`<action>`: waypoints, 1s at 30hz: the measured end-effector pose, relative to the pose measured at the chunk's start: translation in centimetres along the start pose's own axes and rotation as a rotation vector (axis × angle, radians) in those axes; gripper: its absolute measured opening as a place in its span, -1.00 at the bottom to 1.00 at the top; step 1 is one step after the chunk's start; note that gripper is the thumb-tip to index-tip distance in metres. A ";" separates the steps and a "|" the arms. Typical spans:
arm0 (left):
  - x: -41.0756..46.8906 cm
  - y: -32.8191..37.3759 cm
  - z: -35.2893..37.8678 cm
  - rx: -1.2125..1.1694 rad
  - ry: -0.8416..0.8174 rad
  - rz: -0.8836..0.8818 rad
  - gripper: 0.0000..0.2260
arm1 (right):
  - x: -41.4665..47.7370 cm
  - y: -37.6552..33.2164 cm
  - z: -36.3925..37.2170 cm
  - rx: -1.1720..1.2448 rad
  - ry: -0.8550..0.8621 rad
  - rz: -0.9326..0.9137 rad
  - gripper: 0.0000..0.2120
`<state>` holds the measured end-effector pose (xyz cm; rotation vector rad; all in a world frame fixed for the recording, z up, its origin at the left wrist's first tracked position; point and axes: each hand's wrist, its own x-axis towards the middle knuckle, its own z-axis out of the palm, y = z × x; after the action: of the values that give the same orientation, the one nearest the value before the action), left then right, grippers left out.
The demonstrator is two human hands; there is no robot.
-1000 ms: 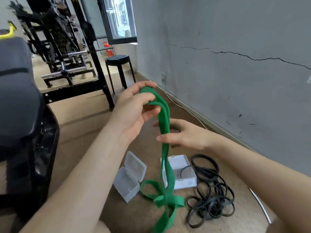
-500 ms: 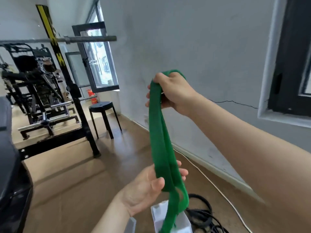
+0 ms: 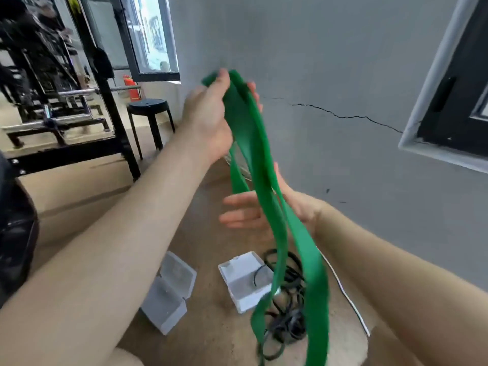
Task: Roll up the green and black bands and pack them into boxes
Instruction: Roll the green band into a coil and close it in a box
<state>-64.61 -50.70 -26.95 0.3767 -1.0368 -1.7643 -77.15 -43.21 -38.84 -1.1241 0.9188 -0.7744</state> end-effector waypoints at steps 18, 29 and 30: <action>-0.7 -4.0 -11.3 0.387 -0.023 -0.503 -0.20 | -0.2 -8.2 2.3 0.550 0.271 -0.431 -0.87; -7.0 -5.8 -10.7 0.895 -0.387 -0.251 -0.78 | 2.3 -10.2 1.6 0.516 0.384 -0.453 -0.68; -7.0 -5.6 -10.7 0.911 -0.348 -0.214 -0.78 | 2.1 -9.9 1.3 0.547 0.378 -0.454 -0.72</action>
<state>-57.82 -48.96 -39.05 0.7709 -2.1064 -1.4655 -75.68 -47.17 -29.55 -0.7089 0.6921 -1.5452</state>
